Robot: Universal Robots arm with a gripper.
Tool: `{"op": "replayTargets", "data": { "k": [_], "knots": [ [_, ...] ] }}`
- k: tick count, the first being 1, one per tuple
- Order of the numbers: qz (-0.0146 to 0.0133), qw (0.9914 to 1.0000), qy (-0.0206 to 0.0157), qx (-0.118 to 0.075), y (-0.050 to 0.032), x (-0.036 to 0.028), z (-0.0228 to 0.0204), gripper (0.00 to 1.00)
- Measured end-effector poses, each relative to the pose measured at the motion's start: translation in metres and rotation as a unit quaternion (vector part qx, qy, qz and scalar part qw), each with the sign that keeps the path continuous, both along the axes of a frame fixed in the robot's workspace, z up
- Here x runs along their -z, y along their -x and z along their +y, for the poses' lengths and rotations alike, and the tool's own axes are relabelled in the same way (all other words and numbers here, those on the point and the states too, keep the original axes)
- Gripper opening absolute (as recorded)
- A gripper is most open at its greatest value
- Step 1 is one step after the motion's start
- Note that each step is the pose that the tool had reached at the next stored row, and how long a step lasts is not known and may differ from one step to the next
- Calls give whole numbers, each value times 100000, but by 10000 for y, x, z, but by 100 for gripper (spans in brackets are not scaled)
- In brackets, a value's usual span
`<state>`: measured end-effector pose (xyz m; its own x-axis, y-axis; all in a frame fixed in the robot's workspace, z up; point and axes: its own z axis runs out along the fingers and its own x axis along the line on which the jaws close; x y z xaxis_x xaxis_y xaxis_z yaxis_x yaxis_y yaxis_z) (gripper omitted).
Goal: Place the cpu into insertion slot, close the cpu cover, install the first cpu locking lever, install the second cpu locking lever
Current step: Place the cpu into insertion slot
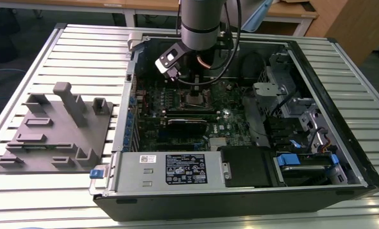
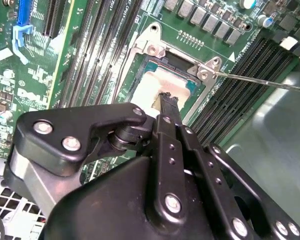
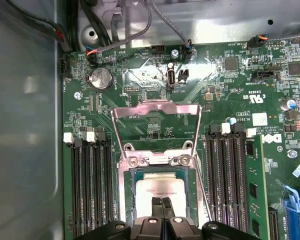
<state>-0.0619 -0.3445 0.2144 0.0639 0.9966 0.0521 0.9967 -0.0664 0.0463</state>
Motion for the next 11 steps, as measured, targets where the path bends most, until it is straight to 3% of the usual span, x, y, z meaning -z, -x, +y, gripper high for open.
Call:
{"op": "replayTargets", "data": {
  "k": [11],
  "knots": [
    [14, 100000, 12, -1, -18, -18, 0, 11]
  ]
}}
